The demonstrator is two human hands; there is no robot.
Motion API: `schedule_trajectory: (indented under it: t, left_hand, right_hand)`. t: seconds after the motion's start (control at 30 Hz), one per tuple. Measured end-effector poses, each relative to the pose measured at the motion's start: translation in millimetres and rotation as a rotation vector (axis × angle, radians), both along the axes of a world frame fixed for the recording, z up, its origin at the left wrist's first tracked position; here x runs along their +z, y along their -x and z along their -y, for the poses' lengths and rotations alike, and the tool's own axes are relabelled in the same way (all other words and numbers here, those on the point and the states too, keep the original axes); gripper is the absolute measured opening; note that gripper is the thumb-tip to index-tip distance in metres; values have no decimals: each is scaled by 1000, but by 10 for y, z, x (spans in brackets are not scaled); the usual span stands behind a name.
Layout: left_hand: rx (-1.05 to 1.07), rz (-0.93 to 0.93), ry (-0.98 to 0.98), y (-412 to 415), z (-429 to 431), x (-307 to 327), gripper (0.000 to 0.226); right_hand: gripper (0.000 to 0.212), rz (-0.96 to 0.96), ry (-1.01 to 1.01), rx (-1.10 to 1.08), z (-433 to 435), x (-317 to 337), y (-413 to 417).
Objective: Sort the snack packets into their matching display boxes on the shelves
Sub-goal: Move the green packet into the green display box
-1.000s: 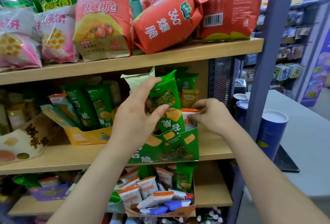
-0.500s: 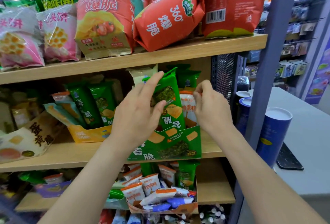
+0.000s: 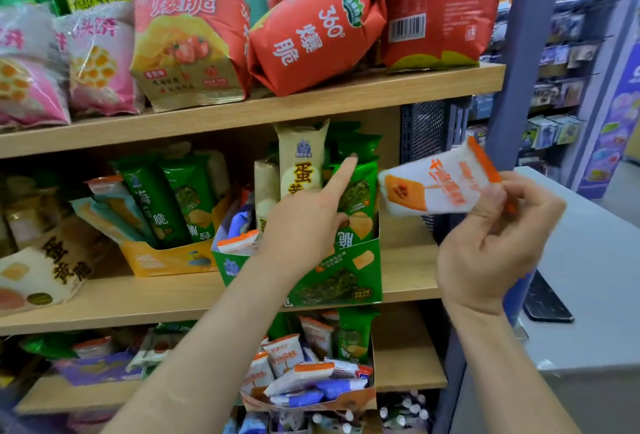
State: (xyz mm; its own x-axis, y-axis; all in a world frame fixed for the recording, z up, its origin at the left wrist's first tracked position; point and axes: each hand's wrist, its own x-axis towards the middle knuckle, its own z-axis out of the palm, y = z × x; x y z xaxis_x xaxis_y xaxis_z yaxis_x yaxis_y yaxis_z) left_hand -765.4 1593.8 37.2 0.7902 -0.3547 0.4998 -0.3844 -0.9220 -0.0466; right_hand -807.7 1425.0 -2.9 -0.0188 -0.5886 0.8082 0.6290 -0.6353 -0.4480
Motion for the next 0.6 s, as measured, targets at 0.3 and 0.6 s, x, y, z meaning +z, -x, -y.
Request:
schedule_trajectory:
  t: [0.3, 0.6]
  left_hand:
    - [-253, 84, 421, 255, -442, -124, 50]
    - [95, -341, 544, 215, -1177, -234, 22]
  right_hand:
    - [23, -380, -87, 567, -48, 169, 125]
    - [20, -899, -257, 981, -325, -132, 3]
